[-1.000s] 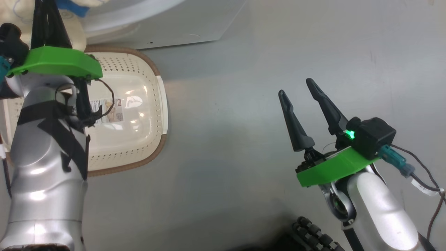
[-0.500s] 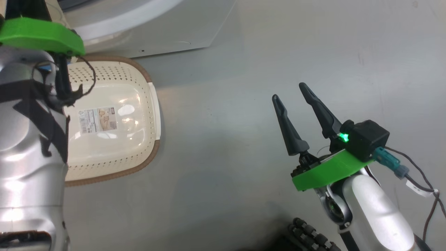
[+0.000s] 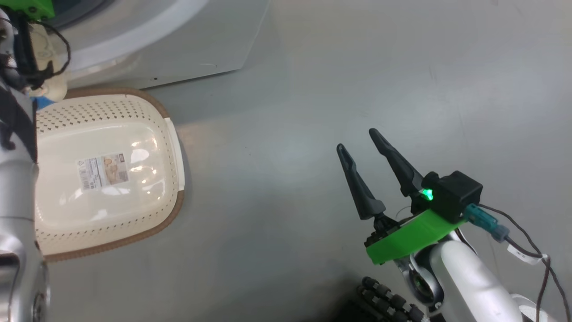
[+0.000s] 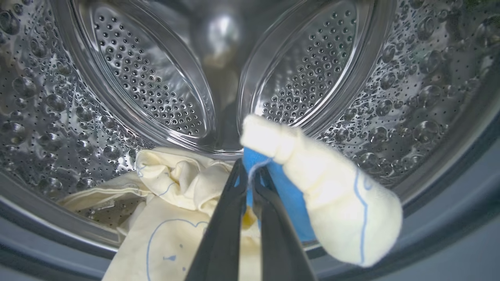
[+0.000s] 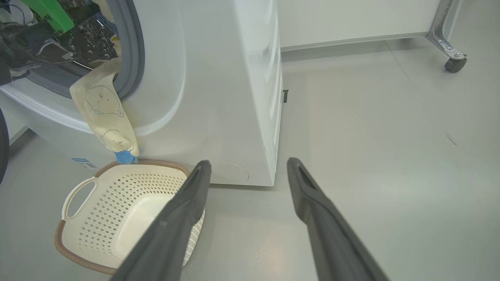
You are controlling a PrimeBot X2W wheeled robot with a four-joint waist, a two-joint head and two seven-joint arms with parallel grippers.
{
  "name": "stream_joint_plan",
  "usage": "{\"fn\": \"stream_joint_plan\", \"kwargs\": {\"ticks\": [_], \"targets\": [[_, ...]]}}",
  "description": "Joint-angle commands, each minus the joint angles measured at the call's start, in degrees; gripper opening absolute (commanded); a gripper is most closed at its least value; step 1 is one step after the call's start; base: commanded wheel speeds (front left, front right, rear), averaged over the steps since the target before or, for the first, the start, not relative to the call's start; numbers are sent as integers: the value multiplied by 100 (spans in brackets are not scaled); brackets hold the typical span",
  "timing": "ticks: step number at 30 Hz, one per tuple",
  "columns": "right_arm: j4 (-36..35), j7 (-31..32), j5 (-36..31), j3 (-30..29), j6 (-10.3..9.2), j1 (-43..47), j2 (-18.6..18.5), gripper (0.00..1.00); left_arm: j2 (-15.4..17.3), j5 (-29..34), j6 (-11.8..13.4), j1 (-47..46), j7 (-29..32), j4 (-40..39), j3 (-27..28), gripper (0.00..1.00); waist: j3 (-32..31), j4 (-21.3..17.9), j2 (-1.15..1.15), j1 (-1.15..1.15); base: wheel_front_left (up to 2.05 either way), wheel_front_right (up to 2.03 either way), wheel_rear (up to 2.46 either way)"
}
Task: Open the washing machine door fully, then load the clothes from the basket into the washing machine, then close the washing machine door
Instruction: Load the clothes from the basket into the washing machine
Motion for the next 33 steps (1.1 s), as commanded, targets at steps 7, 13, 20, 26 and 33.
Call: {"fn": "stream_joint_plan", "kwargs": {"ticks": [7,13,20,26,33], "targets": [[-132,-37,45,153,10,257,-35,100,508,112,47,-860,-131,475,35,0,164,-198,0,0,0,0,0],[-177,-37,90,204,10,277,-35,100,703,264,105,-1426,-143,972,-107,0,386,-320,0,0,0,0,0],[-244,-37,118,201,10,328,-35,100,855,360,57,-2067,-262,1314,-266,0,677,-433,0,0,0,0,0],[-328,-37,153,224,10,315,-35,100,916,393,56,-2436,-456,1377,-344,0,879,-498,0,0,0,0,0],[-394,-37,193,231,10,328,-35,100,1023,405,324,-2736,-583,1165,-285,0,1012,-642,0,0,0,0,0]]}}
